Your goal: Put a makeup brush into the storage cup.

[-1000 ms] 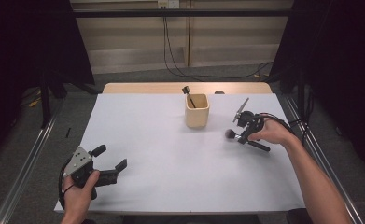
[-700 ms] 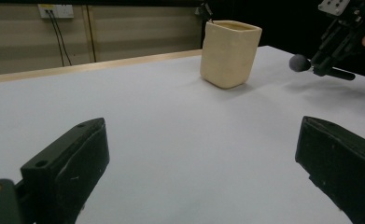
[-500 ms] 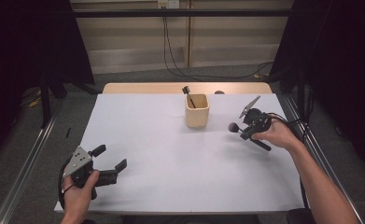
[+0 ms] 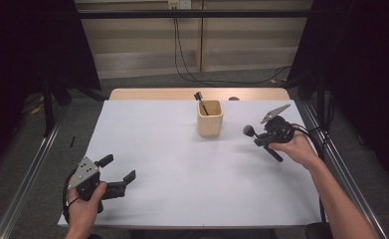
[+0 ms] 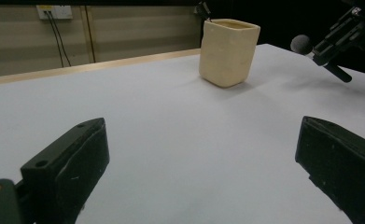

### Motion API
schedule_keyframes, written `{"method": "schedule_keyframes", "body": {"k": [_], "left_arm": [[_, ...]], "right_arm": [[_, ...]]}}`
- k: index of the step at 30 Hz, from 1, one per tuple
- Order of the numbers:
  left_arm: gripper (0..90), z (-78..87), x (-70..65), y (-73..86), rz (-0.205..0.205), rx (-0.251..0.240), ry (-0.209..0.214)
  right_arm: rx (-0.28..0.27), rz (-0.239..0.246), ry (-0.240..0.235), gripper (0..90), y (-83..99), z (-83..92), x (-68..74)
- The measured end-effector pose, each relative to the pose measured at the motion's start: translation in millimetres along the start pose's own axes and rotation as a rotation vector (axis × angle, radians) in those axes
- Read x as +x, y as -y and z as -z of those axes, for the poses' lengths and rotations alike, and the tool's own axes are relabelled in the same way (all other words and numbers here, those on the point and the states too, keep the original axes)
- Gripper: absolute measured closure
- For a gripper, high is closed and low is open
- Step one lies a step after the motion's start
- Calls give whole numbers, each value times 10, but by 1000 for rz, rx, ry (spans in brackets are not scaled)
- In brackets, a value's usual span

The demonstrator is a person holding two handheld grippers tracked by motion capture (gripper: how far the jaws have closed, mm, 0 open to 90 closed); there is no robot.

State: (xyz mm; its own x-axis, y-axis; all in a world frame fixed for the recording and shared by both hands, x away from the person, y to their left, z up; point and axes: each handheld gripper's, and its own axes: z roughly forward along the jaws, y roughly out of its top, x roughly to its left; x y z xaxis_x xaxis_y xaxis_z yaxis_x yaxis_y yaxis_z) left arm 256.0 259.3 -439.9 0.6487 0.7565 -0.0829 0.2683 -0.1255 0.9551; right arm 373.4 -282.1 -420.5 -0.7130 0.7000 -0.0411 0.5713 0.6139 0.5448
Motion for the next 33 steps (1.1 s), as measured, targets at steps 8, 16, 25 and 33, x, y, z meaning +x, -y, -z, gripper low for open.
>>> {"method": "schedule_keyframes", "body": {"k": [8,16,25,33], "left_arm": [[28,4,8,0,-4,1,-3],[28,7,9,2,3,1,-6],[28,7,9,1,3,0,-6],[28,10,10,-1,0,-2,-7]], "right_arm": [[-109,-61,24,714,96,61,1],[-237,-164,28,714,220,97,-50],[-347,-194,23,714,286,144,-48],[-457,-230,36,714,365,177,-45]]}}
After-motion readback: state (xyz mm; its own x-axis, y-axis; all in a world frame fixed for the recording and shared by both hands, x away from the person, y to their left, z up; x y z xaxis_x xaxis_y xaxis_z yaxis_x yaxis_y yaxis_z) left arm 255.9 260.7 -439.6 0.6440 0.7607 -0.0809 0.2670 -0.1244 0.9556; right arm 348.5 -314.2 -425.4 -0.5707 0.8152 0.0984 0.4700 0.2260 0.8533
